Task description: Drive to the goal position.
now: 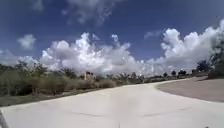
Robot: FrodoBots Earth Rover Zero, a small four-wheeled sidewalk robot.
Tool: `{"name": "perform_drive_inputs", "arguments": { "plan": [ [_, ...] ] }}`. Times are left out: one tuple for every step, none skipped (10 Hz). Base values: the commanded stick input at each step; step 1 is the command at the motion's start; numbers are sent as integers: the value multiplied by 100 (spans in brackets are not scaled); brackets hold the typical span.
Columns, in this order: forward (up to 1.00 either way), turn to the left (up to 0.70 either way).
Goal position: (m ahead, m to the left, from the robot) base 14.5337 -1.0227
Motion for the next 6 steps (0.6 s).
{"name": "perform_drive_inputs", "arguments": {
  "plan": [
    [70, 0],
    [70, 0],
    [70, 0],
    [70, 0],
    [70, 0],
    [70, 0]
  ]
}}
